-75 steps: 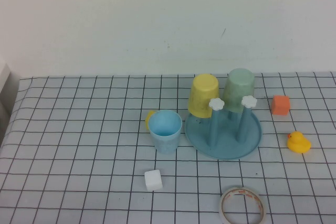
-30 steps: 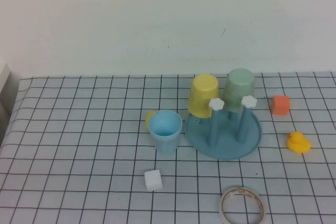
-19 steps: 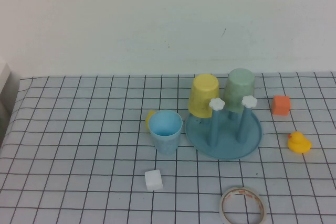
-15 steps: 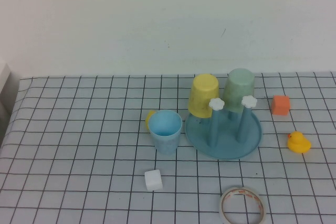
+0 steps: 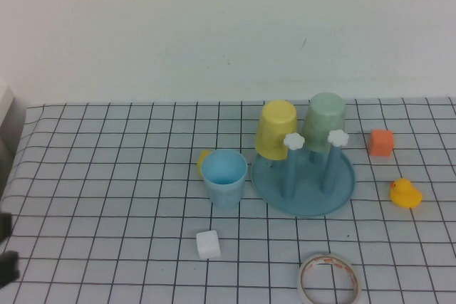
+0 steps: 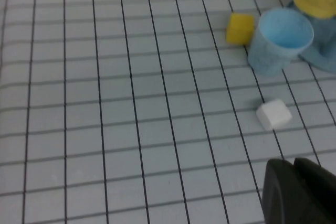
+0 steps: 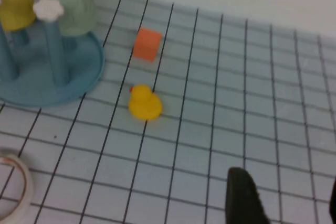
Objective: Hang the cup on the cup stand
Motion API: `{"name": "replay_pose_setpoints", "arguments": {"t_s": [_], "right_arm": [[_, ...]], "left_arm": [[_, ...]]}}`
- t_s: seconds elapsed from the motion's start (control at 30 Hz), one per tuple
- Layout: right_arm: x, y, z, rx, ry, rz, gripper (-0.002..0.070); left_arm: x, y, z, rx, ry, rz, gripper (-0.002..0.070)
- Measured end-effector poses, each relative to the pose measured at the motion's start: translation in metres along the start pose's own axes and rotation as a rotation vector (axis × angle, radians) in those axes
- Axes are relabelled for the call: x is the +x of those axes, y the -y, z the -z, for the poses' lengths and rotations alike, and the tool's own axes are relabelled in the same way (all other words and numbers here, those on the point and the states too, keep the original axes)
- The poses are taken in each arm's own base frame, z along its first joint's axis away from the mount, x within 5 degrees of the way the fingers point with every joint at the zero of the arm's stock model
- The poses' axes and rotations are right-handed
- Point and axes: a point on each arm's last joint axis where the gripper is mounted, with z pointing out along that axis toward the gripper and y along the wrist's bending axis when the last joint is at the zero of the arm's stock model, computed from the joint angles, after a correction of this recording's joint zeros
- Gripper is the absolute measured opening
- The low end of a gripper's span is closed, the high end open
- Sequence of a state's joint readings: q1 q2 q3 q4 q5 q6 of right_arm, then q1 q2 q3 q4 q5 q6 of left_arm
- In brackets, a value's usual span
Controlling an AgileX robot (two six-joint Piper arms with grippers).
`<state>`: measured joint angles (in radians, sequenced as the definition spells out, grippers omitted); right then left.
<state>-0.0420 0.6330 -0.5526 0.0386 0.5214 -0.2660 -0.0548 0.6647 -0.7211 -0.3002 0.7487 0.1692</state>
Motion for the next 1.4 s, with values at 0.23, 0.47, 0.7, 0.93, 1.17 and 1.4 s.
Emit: {"name": "replay_pose_setpoints", "arguments": {"t_s": [0.23, 0.47, 0.7, 0.93, 1.17, 1.4], "right_arm": [[0.005, -0.003, -0.054, -0.081, -0.201, -0.073, 0.0342], [0.011, -0.011, -0.083, -0.215, -0.399, -0.018, 0.0254], [0.009, -0.015, -0.101, -0.3, -0.55, -0.036, 0.013], [0.019, -0.017, -0.117, -0.346, -0.653, -0.016, 0.0042], [0.014, -0.021, -0.125, -0.396, -0.644, -0.038, 0.0001], [-0.031, -0.066, -0.121, -0.704, -0.38, 0.143, -0.0001]], "left_arm": [[0.008, -0.003, -0.024, 0.025, -0.214, 0.011, -0.0001], [0.008, -0.003, -0.024, 0.024, -0.212, 0.0, -0.0001], [0.01, -0.004, -0.026, 0.021, -0.205, 0.003, -0.0001], [0.017, -0.005, -0.03, 0.021, -0.232, 0.009, -0.0001], [0.018, -0.005, -0.03, 0.022, -0.237, 0.01, -0.0001], [0.023, -0.007, -0.036, 0.018, -0.213, 0.03, -0.0002]]}}
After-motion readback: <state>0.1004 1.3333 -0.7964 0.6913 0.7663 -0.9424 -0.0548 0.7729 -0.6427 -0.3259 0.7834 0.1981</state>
